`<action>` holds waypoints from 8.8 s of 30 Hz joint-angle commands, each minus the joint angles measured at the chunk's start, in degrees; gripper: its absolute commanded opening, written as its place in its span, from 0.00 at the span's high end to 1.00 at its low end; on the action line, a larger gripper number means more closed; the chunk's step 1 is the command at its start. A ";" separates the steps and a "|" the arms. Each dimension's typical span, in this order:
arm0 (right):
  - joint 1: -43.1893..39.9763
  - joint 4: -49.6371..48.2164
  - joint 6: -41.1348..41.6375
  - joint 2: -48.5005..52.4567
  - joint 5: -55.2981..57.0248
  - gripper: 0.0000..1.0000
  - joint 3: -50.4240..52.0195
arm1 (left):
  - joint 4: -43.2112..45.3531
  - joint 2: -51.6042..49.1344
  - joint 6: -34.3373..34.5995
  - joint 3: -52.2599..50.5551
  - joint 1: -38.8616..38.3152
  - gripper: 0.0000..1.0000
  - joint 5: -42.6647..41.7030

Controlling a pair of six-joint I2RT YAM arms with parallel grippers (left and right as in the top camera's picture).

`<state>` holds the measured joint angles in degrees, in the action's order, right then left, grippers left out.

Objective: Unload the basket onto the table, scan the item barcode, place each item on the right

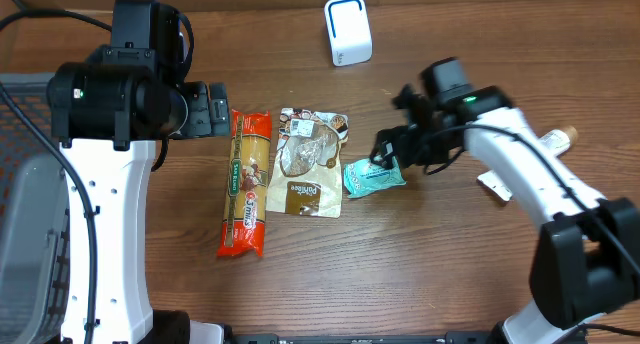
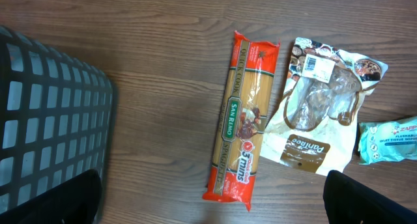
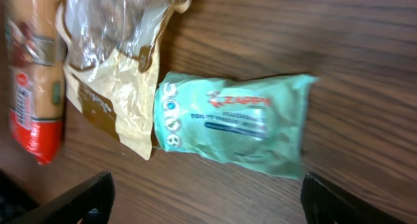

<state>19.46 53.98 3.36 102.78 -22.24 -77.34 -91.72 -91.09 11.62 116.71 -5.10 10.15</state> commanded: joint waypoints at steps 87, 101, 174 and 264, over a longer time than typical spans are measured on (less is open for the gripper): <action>-0.74 7.98 -12.48 -3.39 -42.66 0.96 -11.26 | 0.09 0.24 0.39 -0.07 0.24 0.00 0.74; -4.24 -16.44 -9.97 4.85 -45.53 0.96 11.67 | 0.09 0.24 0.39 -0.07 0.24 0.00 0.74; 3.04 -10.25 12.79 -5.22 13.29 0.96 14.67 | 0.09 0.24 0.39 -0.07 0.24 0.00 0.74; 10.47 -2.38 14.67 0.92 19.15 0.64 13.64 | 0.09 0.24 0.39 -0.07 0.24 0.00 0.74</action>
<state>31.66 51.00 17.37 103.79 -10.39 -64.07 -91.72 -91.09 11.62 116.68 -5.10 10.15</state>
